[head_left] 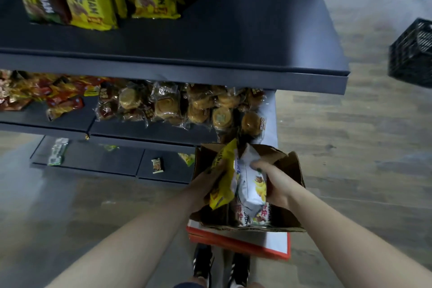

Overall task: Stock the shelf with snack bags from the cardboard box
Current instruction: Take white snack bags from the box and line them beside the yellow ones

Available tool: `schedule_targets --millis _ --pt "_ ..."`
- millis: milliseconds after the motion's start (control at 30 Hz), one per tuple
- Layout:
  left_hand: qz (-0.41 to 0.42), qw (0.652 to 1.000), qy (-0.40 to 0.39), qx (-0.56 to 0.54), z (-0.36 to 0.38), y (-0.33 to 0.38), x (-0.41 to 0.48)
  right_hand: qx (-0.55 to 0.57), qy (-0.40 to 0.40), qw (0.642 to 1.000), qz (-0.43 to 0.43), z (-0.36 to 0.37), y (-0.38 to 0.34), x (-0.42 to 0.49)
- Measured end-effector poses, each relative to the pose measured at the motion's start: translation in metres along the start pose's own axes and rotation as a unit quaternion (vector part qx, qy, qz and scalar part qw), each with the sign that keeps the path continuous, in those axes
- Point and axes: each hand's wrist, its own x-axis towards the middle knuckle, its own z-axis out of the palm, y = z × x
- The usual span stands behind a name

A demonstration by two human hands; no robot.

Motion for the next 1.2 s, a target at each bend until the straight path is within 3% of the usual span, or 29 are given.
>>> schedule_targets --millis 167,300,400,533,567,667,700,800,1033,1100,1200 --pt "0.023 0.998 0.058 0.025 0.007 0.023 -0.029 0.015 -0.062 0.997 -0.04 0.05 -0.009 -0.025" --pt "0.074 0.995 0.074 0.001 0.013 0.031 -0.058 -0.014 -0.063 0.994 -0.086 0.074 -0.01 -0.026" --pt "0.12 0.983 0.137 0.01 0.008 0.023 -0.034 -0.065 -0.094 0.985 -0.126 0.101 -0.023 -0.06" --pt "0.175 0.974 0.135 0.041 -0.05 -0.018 0.058 -0.134 -0.104 0.968 -0.183 0.131 -0.039 -0.105" --pt "0.195 0.974 0.098 0.056 -0.048 -0.007 0.039 -0.147 -0.104 0.965 -0.193 0.136 -0.045 -0.114" --pt "0.237 0.96 0.137 0.06 -0.009 0.062 -0.06 -0.175 -0.084 0.951 -0.24 0.133 -0.053 -0.11" --pt "0.296 0.944 0.133 0.057 -0.003 0.078 -0.094 -0.187 -0.068 0.943 -0.267 0.135 -0.058 -0.112" --pt "0.383 0.914 0.135 0.027 0.003 0.1 -0.143 -0.161 -0.044 0.93 -0.326 0.143 -0.07 -0.117" --pt "0.513 0.819 0.258 -0.01 0.02 0.153 -0.164 -0.079 -0.028 0.932 -0.352 0.158 -0.127 -0.132" --pt "0.526 0.816 0.24 0.026 0.019 0.168 -0.168 -0.04 -0.035 0.937 -0.345 0.16 -0.141 -0.13" --pt "0.494 0.841 0.149 0.164 0.012 0.19 -0.177 0.01 -0.045 0.938 -0.343 0.163 -0.159 -0.126"
